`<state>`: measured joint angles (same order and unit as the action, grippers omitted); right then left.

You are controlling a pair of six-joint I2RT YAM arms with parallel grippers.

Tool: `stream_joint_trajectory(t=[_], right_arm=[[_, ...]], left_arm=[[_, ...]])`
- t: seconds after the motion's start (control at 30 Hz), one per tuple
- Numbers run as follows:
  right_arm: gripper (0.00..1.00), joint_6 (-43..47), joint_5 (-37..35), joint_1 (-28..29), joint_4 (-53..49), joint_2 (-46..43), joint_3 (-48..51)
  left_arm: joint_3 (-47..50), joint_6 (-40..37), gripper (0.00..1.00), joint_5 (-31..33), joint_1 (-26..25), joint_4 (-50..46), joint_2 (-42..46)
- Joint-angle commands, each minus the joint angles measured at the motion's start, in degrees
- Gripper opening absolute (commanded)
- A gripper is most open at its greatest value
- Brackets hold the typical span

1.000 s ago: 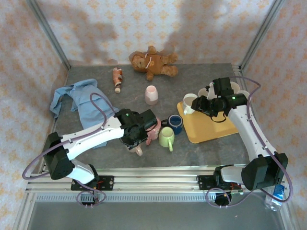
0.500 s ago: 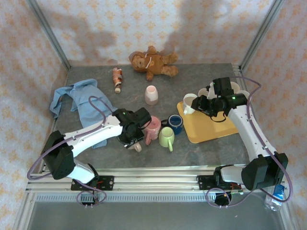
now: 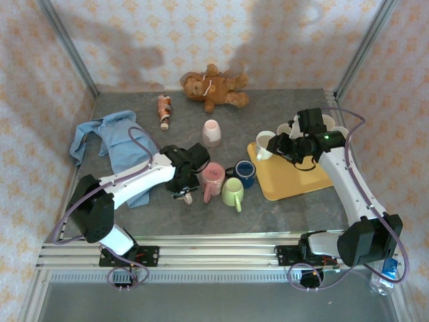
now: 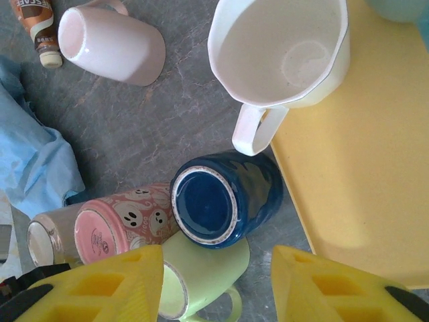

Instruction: Turn the mug right side up

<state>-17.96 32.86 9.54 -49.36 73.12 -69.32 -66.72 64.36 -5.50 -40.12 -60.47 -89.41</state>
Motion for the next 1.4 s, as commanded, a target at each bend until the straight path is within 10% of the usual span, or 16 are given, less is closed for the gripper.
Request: stream_joint_trajectory(t=[0.0,0.43,0.73,1.37], right_arm=[[0.46,-0.59,1.01,-0.22,1.64,-0.38,-0.09],[0.46,-0.85,2.17,-0.23,2.58,-1.18,0.58],[0.46,-1.77,3.57,-0.23,2.87,-1.83,0.76],[0.46,-16.95,21.06,3.19,24.21,-5.01,4.81]], left_arm=[[1.68,-1.33,0.34,2.67,0.02,1.3,0.34],[0.07,-3.17,0.25,7.12,-0.05,1.13,-1.65],[0.42,-7.0,0.0,12.67,0.06,4.67,3.34],[-11.39,-32.08,0.0,12.86,4.54,18.2,19.93]])
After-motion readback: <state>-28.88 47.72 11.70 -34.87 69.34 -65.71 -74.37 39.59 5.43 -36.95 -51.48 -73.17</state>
